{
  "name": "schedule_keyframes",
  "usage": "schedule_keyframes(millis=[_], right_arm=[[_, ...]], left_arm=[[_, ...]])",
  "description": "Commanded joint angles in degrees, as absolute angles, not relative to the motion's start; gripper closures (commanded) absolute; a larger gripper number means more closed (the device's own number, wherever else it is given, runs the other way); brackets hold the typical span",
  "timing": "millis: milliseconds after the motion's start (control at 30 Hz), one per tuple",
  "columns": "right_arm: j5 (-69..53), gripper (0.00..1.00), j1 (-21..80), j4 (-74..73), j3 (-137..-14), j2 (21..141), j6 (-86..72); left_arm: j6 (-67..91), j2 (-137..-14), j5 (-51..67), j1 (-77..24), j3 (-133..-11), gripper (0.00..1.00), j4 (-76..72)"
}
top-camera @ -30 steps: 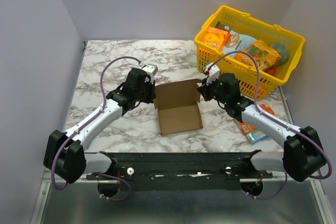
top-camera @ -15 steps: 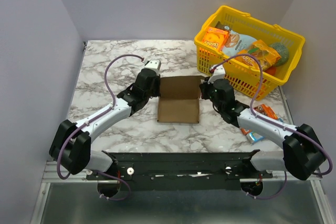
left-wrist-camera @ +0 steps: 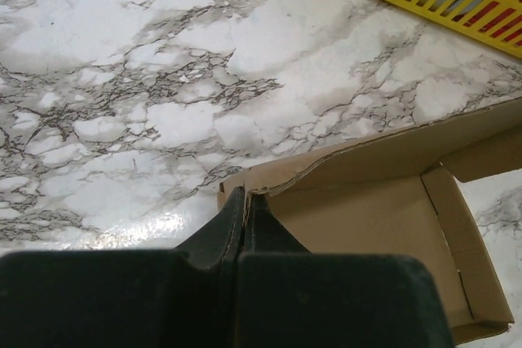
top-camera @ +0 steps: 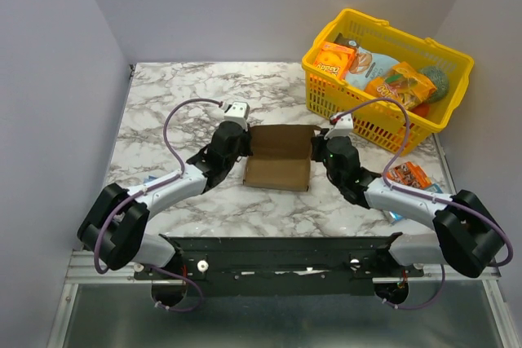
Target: Fold the paper box
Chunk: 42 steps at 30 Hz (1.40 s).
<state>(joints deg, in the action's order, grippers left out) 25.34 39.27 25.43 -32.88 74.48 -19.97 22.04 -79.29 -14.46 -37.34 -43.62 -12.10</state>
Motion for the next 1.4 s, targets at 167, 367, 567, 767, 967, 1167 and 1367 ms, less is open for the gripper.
schedule_keyframes(millis=[167,367,567,767,967,1167,1367], right_arm=[[27.0,0.99,42.4,23.2,-31.0,74.4,-25.5],[25.8,0.99,42.6,20.4,-33.4,75.2,-27.5],[24.8,0.99,43.8,19.9,-34.1,76.5,-29.4],[25.4,0.99,44.9,18.7,-32.1,76.0,-31.0],[26.2,0.99,45.7,16.8,-31.0,76.5,-32.3],[26.4,0.99,46.2,15.9,-30.3,76.9,-33.5],[26.5,0.99,46.7,13.6,-30.6,77.7,-34.1]], left_arm=[[24.7,-78.0,-12.7,-39.4,-37.5,1.00,-16.3],[25.0,-76.9,-12.5,-39.4,-35.0,1.00,-17.4],[26.4,-76.6,-12.0,-39.3,-32.2,1.00,-19.2],[27.3,-75.6,-12.3,-39.4,-29.5,1.00,-20.4],[30.1,-76.1,-10.0,-39.3,-28.9,1.00,-22.8],[31.9,-77.3,-8.3,-39.4,-29.4,1.00,-24.3],[32.8,-77.2,-7.7,-39.4,-28.2,1.00,-24.6]])
